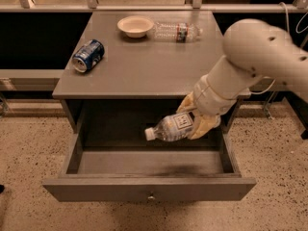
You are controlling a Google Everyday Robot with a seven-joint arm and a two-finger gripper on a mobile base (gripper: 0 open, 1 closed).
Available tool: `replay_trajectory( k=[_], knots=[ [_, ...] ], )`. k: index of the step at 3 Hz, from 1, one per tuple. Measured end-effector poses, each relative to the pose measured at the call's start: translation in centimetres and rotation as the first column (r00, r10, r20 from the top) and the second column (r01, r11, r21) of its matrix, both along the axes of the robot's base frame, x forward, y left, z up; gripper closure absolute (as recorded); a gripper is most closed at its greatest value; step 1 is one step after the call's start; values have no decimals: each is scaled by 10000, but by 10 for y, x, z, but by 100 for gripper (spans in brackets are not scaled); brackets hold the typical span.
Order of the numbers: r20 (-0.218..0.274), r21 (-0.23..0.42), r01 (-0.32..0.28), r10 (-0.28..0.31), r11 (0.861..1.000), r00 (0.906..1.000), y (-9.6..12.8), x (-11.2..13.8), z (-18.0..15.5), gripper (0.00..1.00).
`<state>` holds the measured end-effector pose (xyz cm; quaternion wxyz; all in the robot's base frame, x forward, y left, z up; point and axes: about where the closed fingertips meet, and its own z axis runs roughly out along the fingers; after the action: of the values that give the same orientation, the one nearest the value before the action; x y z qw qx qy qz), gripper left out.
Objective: Pick blue plastic bottle from top drawer and place on counter
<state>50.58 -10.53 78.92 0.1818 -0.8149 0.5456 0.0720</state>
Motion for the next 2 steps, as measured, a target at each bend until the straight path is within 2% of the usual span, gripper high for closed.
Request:
replay_trajectory(
  k=[1,2],
  knots=[
    [-177,1008,1235,-1223,9872,9923,-18,6,59,100],
    [-624,1265,2237,-2174,9664,9741,-29,34,102,100]
  ],
)
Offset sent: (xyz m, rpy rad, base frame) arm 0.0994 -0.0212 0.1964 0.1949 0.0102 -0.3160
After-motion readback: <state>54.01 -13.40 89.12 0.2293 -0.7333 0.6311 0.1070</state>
